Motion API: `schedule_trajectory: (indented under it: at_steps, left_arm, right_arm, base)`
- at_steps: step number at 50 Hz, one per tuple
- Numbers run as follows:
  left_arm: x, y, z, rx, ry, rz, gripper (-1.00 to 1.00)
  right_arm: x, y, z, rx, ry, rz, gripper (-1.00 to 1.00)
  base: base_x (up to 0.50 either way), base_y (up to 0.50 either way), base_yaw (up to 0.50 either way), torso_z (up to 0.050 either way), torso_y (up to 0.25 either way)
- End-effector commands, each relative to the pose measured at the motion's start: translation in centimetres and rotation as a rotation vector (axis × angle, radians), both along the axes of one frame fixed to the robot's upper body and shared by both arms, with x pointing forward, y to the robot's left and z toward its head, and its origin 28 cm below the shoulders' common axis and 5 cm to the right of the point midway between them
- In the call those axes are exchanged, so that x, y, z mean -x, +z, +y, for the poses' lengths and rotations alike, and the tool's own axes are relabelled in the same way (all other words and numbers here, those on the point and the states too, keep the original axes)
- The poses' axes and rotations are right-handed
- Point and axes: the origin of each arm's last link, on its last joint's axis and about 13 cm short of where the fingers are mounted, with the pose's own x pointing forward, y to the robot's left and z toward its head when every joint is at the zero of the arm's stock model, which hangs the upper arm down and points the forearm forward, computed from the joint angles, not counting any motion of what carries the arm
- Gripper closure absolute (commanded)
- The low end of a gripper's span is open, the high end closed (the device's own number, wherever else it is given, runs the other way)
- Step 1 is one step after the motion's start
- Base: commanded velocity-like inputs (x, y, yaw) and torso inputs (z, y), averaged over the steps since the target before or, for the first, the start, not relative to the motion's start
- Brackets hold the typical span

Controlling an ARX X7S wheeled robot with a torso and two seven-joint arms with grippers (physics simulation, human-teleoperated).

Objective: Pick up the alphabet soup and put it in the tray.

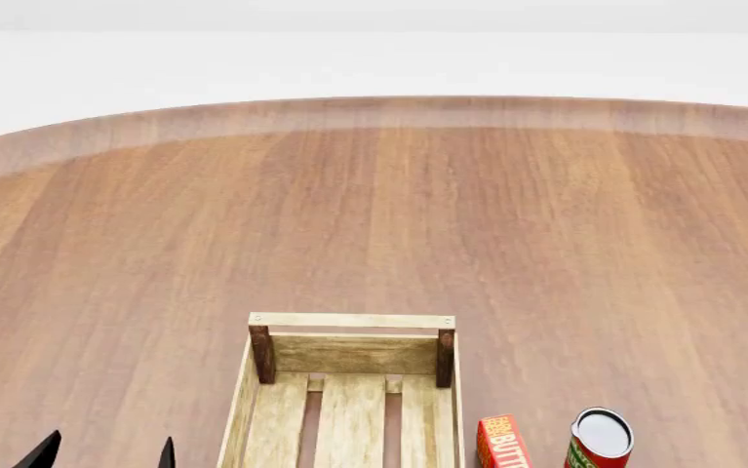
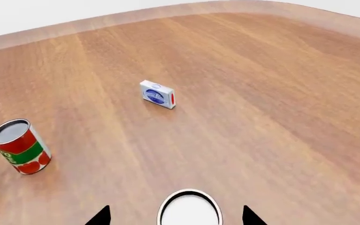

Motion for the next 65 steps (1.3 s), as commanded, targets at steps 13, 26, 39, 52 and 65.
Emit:
schedule_trajectory:
  at_steps: [13, 26, 39, 52, 65]
  left_arm:
    - [0.0, 0.2, 0.1, -0.003, 0.000, -0.004, -1.00]
    - [0.0, 0.2, 0.0, -0.002, -0.004, -0.004, -1.00]
    - [0.0, 0.0, -0.1, 0.001, -0.006, 0.001, -1.00]
    - [0.0, -0.2, 0.0, 0.005, -0.003, 0.005, -1.00]
    - [0.1, -0.2, 0.0, 0.007, -0.001, 0.003, -1.00]
  right_arm:
    - [-1.9, -2.0, -0.7, -0.040, 0.016, 0.071, -1.00]
    - [-2.0, -3.0, -1.2, -0.045, 0.007, 0.112, -1.00]
    - [-2.2, -4.0, -1.6, -0.056, -0.007, 0.137, -1.00]
    - [-2.6, -4.7, -1.7, -0.054, -0.005, 0.164, -1.00]
    - [-2.7, -5.5, -2.1, -0.061, -0.025, 0.181, -1.00]
  base:
    - [0.00, 0.00, 0.00, 0.000, 0.000]
    - [0.00, 0.00, 0.00, 0.000, 0.000]
    - [0.00, 0.00, 0.00, 0.000, 0.000]
    - [0.00, 0.00, 0.00, 0.000, 0.000]
    - [0.00, 0.00, 0.00, 0.000, 0.000]
